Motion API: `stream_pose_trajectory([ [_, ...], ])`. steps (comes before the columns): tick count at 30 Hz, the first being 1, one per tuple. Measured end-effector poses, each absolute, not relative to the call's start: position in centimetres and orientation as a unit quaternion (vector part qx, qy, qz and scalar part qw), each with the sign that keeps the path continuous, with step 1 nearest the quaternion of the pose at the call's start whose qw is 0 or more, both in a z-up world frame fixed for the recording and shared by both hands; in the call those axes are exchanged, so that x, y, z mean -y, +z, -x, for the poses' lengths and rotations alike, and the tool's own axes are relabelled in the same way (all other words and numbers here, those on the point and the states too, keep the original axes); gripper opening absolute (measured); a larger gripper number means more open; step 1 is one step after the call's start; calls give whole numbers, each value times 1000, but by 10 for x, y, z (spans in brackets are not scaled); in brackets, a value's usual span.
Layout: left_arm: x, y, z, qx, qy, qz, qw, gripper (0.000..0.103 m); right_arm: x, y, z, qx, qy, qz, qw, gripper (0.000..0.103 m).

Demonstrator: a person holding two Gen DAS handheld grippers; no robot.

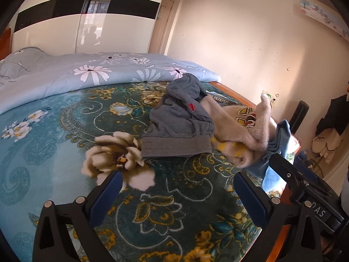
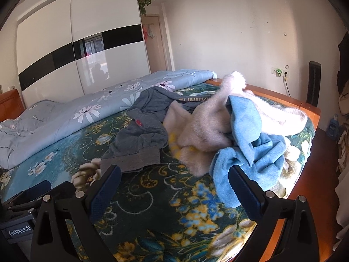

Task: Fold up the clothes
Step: 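Grasp the grey sweatshirt hood with the right gripper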

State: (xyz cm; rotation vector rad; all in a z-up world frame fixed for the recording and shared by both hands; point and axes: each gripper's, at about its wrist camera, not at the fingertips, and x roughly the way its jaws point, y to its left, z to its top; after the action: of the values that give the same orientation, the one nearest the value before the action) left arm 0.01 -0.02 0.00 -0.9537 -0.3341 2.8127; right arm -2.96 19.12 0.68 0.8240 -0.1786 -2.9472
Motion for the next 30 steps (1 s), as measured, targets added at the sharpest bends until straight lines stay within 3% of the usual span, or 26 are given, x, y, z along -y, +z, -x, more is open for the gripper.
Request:
stream_pose_trajectory([
  [5, 14, -1, -7, 100, 942, 315, 62, 103, -182, -7, 56, 71, -948, -301, 77, 99],
  [9, 38, -6, -11, 114, 940, 317, 50, 103, -168, -24, 99, 99, -926, -350, 107, 84],
  [22, 81, -19, -12, 168, 925, 339, 39, 103, -134, -41, 170, 43, -918, -389, 60, 82],
  [28, 100, -21, -21, 176, 928, 327, 30, 103, -116, -58, 204, 9, -909, -414, 39, 60],
  [30, 109, -20, -27, 183, 927, 325, 24, 103, -113, -58, 205, 4, -909, -416, 36, 48],
])
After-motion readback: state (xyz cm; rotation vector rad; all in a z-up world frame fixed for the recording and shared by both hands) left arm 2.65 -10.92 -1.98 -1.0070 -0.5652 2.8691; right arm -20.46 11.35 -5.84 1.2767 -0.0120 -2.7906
